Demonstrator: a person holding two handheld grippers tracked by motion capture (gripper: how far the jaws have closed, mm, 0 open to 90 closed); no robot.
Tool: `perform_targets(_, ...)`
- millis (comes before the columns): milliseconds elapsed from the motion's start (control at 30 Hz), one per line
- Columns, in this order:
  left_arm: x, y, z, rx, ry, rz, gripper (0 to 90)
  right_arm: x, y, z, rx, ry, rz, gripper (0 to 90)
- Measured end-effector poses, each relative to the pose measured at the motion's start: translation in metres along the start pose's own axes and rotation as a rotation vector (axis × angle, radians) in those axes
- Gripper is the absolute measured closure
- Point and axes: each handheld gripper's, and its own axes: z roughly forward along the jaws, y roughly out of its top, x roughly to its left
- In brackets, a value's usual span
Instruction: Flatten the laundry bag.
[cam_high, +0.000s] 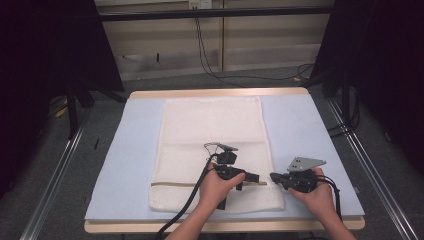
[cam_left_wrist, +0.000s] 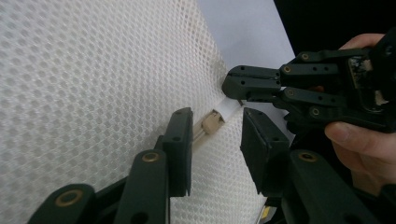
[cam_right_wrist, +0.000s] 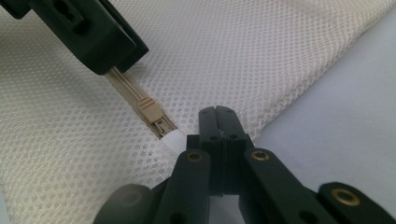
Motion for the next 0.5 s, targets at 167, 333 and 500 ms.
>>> perform_targets(167,-0.001,0.0,0.008,0.023,0.002,-0.028,67.9,-0.001,0.0,0.001,0.003,0.002,0.005,90.0)
perform_targets(333,-0.003,0.001,0.016,0.041,0.029,-0.038,69.6,-0.001,0.0,0.002,0.007,0.0,0.014,90.0)
perform_targets(500,-0.003,0.003,0.024,0.045,0.03,-0.062,73.6,-0.001,0.0,0.002,0.0,0.002,0.019,90.0)
